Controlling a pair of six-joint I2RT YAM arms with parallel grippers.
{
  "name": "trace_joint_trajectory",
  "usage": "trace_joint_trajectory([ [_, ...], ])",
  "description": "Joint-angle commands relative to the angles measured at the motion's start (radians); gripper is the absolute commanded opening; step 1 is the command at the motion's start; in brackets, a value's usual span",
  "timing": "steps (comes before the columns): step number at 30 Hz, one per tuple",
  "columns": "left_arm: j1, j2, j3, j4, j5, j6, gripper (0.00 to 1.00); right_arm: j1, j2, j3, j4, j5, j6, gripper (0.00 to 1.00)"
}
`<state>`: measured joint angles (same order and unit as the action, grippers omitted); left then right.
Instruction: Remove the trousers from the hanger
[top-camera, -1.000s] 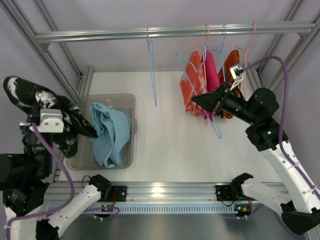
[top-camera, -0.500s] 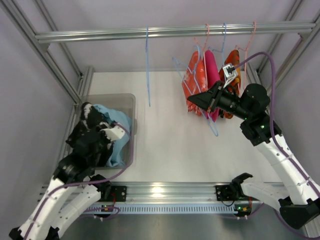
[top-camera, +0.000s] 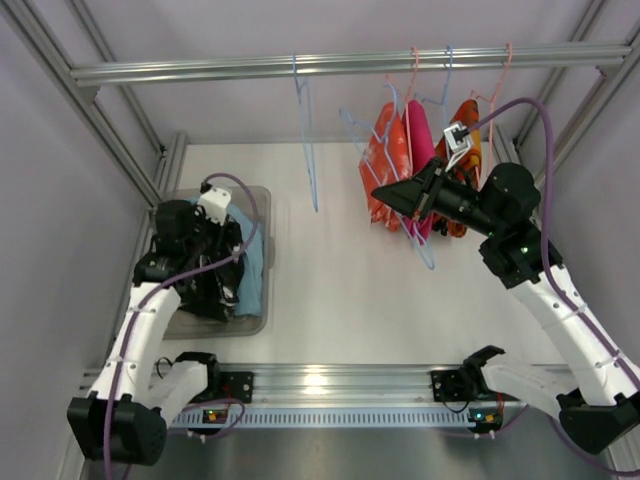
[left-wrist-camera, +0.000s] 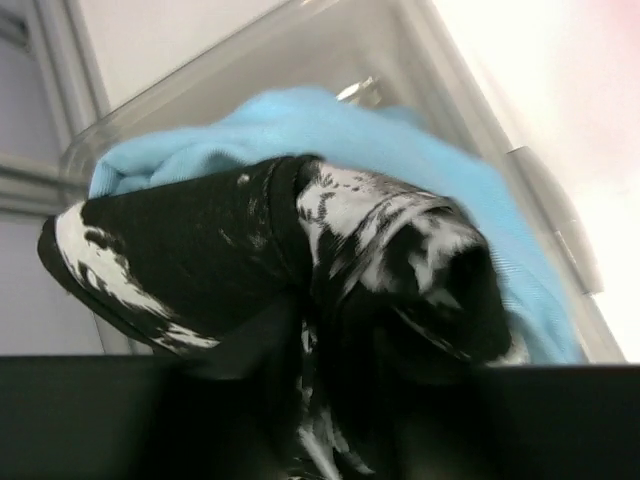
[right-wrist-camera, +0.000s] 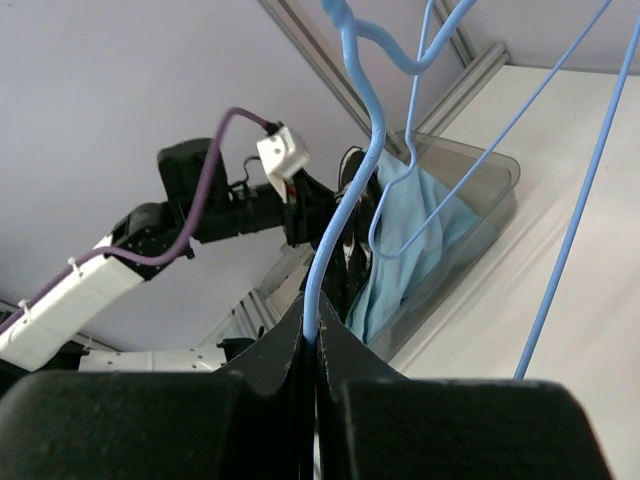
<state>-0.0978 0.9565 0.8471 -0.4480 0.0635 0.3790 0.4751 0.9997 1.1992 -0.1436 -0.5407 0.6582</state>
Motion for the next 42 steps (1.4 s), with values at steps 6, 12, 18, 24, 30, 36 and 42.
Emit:
trace_joint_trajectory([
  [6, 0.03, -0.165, 0.291, -0.165, 0.412, -0.267, 0.99, 0.094, 0.007, 0.034, -0.04, 0.143, 0.035, 0.0],
  [12, 0.03, -0.174, 0.449, -0.247, 0.394, -0.374, 0.99, 0.123, 0.091, 0.071, -0.025, 0.291, 0.129, 0.0],
  [18, 0.03, -0.156, 0.503, -0.239, 0.351, -0.428, 0.99, 0.198, 0.223, 0.215, -0.002, 0.395, 0.087, 0.0],
  [24, 0.03, -0.173, 0.475, -0.202, 0.328, -0.43, 0.99, 0.227, 0.247, 0.252, 0.006, 0.452, 0.069, 0.0],
  [30, 0.03, -0.185, 0.451, -0.149, 0.34, -0.437, 0.99, 0.234, 0.321, 0.342, 0.012, 0.479, -0.023, 0.0],
  [36, 0.03, -0.183, 0.435, -0.135, 0.328, -0.457, 0.99, 0.234, 0.413, 0.422, -0.024, 0.505, -0.074, 0.0],
  [42, 0.03, -0.197, 0.429, -0.135, 0.302, -0.457, 0.99, 0.232, 0.473, 0.461, 0.002, 0.501, -0.091, 0.0],
])
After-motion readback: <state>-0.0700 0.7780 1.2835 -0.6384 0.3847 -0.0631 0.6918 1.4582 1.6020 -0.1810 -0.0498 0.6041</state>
